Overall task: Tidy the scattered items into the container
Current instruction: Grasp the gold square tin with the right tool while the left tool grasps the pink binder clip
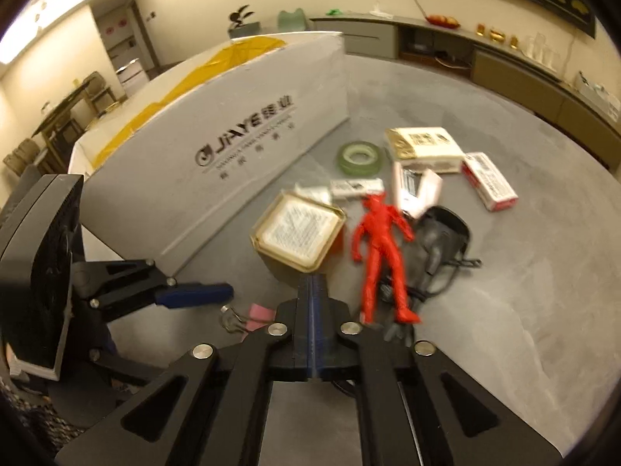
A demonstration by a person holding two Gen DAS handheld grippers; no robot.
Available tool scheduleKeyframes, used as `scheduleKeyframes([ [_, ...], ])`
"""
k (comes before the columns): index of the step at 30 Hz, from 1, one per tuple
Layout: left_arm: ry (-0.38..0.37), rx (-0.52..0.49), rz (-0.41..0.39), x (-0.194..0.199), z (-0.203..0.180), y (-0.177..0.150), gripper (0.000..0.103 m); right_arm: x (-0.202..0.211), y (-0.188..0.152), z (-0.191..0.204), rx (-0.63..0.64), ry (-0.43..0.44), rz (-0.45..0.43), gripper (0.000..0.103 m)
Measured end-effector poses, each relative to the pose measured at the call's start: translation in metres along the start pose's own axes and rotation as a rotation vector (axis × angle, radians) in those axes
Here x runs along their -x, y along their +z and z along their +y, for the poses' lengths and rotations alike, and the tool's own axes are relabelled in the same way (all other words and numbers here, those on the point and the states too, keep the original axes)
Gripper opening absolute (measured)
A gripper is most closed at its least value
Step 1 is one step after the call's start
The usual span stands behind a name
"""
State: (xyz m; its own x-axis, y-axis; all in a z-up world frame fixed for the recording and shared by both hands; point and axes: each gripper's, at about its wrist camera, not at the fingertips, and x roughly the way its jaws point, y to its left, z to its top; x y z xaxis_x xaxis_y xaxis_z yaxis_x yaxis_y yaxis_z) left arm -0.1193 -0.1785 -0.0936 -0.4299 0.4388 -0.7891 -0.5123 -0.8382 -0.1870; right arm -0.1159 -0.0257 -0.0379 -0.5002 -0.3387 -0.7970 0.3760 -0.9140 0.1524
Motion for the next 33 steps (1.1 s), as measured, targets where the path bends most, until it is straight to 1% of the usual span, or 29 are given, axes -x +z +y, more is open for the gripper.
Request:
scheduleKeyframes([
  [2, 0.0, -0.002, -0.004, -0.001, -0.001, 0.002, 0.05, 0.005, -0.005, -0.006, -0.031, 0.02, 0.0, 0.005],
  [3, -0.001, -0.003, -0.006, -0.002, -0.002, 0.002, 0.05, 0.01, -0.006, -0.009, -0.042, 0.034, -0.015, 0.006],
  [4, 0.001, -0.004, -0.008, -0.002, -0.003, 0.003, 0.05, 0.012, -0.005, -0.009, -0.045, 0.043, -0.027, 0.008],
  [5, 0.003, -0.007, -0.011, -0.002, -0.003, 0.003, 0.05, 0.014, -0.002, -0.009, -0.044, 0.053, -0.036, 0.025],
  [6, 0.008, -0.01, -0.015, -0.002, -0.004, 0.003, 0.05, 0.016, 0.002, -0.005, -0.037, 0.071, -0.052, 0.036],
  [7, 0.016, -0.014, -0.02, -0.002, -0.005, 0.003, 0.05, 0.017, 0.006, -0.001, -0.022, 0.088, -0.07, 0.056],
  [8, 0.024, -0.015, -0.022, -0.002, -0.005, 0.002, 0.05, 0.017, 0.01, 0.004, -0.006, 0.093, -0.076, 0.057],
  [10, 0.029, -0.006, -0.027, -0.003, -0.002, 0.002, 0.049, 0.01, 0.021, 0.02, 0.073, 0.083, -0.063, 0.058],
  [13, 0.027, -0.003, -0.034, -0.003, 0.0, 0.002, 0.048, -0.009, 0.038, 0.036, 0.205, 0.035, -0.04, 0.058],
  [16, 0.021, -0.001, -0.037, -0.003, 0.0, 0.002, 0.048, -0.029, 0.046, 0.041, 0.292, 0.01, -0.002, 0.059],
  [18, 0.018, -0.004, -0.041, -0.004, -0.001, 0.003, 0.048, -0.035, 0.047, 0.042, 0.354, -0.008, -0.011, 0.06],
  [19, 0.017, -0.007, -0.045, -0.004, -0.002, 0.003, 0.048, -0.036, 0.048, 0.041, 0.362, 0.0, -0.013, 0.059],
  [21, 0.023, -0.009, -0.056, -0.004, -0.002, 0.005, 0.048, -0.033, 0.05, 0.037, 0.323, 0.035, -0.004, 0.05],
  [22, 0.026, -0.007, -0.059, -0.004, -0.001, 0.006, 0.045, -0.032, 0.052, 0.034, 0.304, 0.045, 0.01, 0.025],
  [23, 0.032, -0.003, -0.06, -0.005, 0.0, 0.007, 0.041, -0.031, 0.052, 0.032, 0.294, 0.036, 0.022, 0.008],
  [24, 0.041, 0.002, -0.06, -0.006, 0.002, 0.008, 0.039, -0.029, 0.052, 0.03, 0.285, 0.014, 0.038, 0.008],
  [27, 0.048, 0.016, -0.062, -0.006, 0.007, 0.01, 0.037, -0.023, 0.047, 0.021, 0.265, -0.011, 0.065, 0.009],
  [29, 0.054, 0.013, -0.062, -0.006, 0.007, 0.009, 0.037, -0.019, 0.046, 0.014, 0.247, -0.034, 0.068, 0.017],
  [30, 0.058, 0.008, -0.062, -0.006, 0.007, 0.009, 0.037, -0.019, 0.046, 0.009, 0.236, -0.033, 0.071, 0.02],
  [31, 0.063, 0.004, -0.062, -0.006, 0.007, 0.009, 0.037, -0.017, 0.047, 0.006, 0.216, -0.032, 0.067, 0.025],
  [32, 0.069, 0.0, -0.062, -0.006, 0.007, 0.009, 0.037, -0.015, 0.049, 0.003, 0.199, -0.033, 0.059, 0.034],
  [33, 0.072, -0.002, -0.063, -0.006, 0.006, 0.009, 0.037, -0.013, 0.05, 0.002, 0.176, -0.035, 0.048, 0.04],
])
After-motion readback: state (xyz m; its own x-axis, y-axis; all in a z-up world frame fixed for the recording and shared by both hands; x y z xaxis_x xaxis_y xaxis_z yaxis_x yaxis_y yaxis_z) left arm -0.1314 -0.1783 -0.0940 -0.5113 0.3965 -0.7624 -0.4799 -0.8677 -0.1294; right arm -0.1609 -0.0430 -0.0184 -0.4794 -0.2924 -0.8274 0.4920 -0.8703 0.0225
